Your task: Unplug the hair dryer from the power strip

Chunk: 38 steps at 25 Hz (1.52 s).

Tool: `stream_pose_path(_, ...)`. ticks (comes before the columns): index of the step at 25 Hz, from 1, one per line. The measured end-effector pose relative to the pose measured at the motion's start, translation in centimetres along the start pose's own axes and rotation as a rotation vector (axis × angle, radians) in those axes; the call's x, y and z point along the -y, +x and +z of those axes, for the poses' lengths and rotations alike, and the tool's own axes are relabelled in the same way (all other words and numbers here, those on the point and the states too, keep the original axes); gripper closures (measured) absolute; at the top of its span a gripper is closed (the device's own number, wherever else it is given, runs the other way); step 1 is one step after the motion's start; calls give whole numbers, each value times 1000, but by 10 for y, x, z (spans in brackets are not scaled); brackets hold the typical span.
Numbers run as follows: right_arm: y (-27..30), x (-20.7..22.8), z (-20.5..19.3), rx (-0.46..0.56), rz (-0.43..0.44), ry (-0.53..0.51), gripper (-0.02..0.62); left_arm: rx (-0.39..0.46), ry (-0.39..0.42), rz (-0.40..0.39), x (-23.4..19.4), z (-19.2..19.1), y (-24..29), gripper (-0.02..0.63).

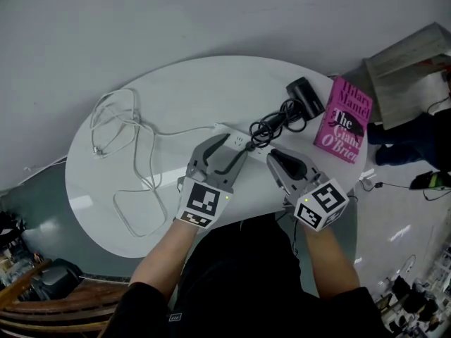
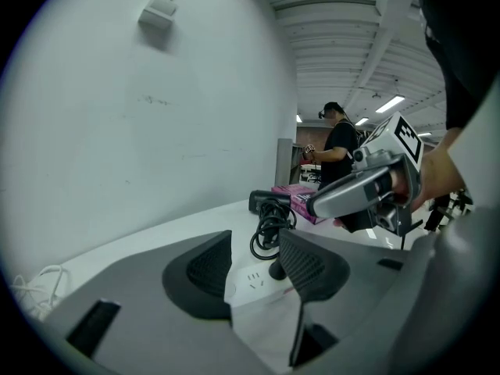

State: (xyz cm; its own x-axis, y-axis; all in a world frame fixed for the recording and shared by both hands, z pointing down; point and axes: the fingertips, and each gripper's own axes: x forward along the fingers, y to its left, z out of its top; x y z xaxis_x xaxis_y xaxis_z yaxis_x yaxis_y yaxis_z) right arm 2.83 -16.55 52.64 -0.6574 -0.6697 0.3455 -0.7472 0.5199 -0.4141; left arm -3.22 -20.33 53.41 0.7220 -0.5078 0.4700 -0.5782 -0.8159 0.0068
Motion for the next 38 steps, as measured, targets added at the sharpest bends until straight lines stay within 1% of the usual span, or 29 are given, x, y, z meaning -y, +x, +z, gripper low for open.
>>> stream_pose_path(5, 12, 7, -18, -33, 17, 26, 557, -36, 30, -19, 2, -19, 21, 387)
stream_pose_path(9, 17, 9, -30, -57, 27, 41, 557, -75, 86, -39, 7, -35, 33, 359)
stream_pose_path(11, 18, 9, -32, -62, 27, 46, 557, -88, 100, -52, 10, -41, 37, 350)
stream_pose_path(15, 18, 11, -37, -75, 35, 57, 557, -112, 101, -61, 15, -50, 41, 338)
stream_pose_path(20, 19, 19, -35, -85, 8, 84, 557, -129, 107, -63, 22, -54, 48, 333)
stream_pose_path(24, 25, 16, -33, -94, 11, 81, 556, -155, 114, -63, 22, -59, 53, 324)
stream_pose_path(29, 29, 18, -38, -127, 13, 88, 554, -161, 88, -66, 20, -61, 56, 319)
stream_pose_path(33, 36, 17, -45, -153, 15, 123, 510, -161, 76, -73, 20, -60, 59, 319)
stream_pose_path(38, 56, 15, -39, -161, -2, 101, 505, -155, 62, -82, 20, -61, 60, 318)
